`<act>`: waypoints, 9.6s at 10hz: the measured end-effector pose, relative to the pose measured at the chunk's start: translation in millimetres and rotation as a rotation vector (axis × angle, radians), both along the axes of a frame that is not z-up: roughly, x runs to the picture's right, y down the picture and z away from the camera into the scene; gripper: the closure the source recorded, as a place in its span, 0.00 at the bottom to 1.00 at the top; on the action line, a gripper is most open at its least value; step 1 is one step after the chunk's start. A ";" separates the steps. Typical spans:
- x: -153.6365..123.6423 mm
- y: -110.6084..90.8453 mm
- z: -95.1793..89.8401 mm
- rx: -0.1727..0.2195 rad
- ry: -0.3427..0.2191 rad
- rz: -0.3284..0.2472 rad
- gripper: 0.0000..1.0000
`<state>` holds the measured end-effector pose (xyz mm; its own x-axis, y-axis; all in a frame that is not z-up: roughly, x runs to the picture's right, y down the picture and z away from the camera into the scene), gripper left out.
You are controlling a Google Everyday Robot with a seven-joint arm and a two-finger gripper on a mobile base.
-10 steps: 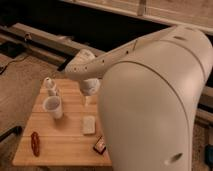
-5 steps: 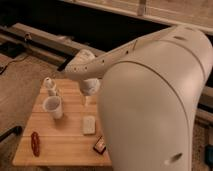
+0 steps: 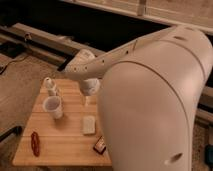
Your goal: Move the arm in a circular motion
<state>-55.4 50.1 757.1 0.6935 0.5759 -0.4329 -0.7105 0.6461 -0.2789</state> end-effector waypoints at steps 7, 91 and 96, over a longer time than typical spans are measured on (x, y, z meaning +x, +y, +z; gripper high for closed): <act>-1.5 1.9 -4.2 -0.005 -0.007 -0.005 0.20; 140.5 -102.5 42.4 -0.014 0.015 0.107 0.20; 91.4 -110.1 43.3 0.004 -0.158 -0.030 0.20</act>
